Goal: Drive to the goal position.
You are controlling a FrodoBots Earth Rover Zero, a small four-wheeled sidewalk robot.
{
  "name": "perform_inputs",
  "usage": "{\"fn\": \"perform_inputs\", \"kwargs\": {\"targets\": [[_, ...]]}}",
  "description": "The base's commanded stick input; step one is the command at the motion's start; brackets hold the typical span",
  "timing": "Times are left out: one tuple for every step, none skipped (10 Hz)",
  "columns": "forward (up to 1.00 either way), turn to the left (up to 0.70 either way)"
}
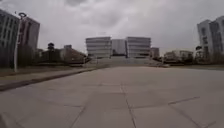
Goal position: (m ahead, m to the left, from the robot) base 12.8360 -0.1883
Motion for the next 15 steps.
{"fn": "perform_inputs", "kwargs": {"targets": [[0.7, -0.01], [0.7, -0.01], [0.7, -0.01], [0.7, -0.01], [0.7, -0.01], [0.7, -0.01], [0.7, -0.01], [0.7, -0.01], [0.7, -0.01], [0.7, -0.01], [0.7, -0.01], [0.7, -0.01], [0.7, -0.01], [0.7, -0.01], [0.7, -0.01]]}}
